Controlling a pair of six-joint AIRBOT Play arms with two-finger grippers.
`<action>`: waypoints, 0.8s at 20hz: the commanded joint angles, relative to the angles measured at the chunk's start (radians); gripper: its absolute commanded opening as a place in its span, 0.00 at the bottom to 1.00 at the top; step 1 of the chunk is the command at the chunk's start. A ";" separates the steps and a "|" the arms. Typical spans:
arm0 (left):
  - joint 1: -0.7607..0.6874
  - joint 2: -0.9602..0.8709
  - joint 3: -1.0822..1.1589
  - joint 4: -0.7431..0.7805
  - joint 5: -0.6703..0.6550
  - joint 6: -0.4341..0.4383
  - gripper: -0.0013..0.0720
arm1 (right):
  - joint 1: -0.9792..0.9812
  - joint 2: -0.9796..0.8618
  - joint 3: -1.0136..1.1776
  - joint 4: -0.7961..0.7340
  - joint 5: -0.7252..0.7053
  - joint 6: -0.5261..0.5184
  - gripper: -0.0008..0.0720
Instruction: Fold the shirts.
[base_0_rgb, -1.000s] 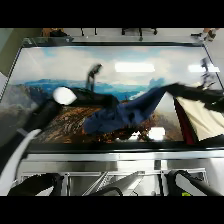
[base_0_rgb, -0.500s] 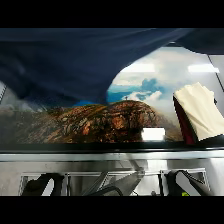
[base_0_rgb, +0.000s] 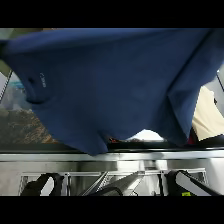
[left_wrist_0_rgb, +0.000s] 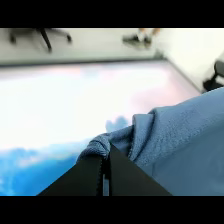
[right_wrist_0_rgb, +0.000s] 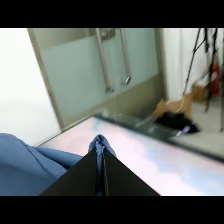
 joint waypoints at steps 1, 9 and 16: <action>-0.061 -0.185 -0.178 -0.027 0.044 0.055 0.03 | 0.198 -0.224 -0.083 -0.163 -0.082 -0.036 0.04; 0.000 -0.620 -0.312 -0.028 0.234 0.211 0.17 | 0.389 -0.738 -0.068 -0.226 -0.283 -0.035 0.33; 0.214 -0.646 -0.143 0.032 -0.219 0.147 0.90 | 0.127 -0.456 -0.101 -0.599 -0.030 0.285 0.24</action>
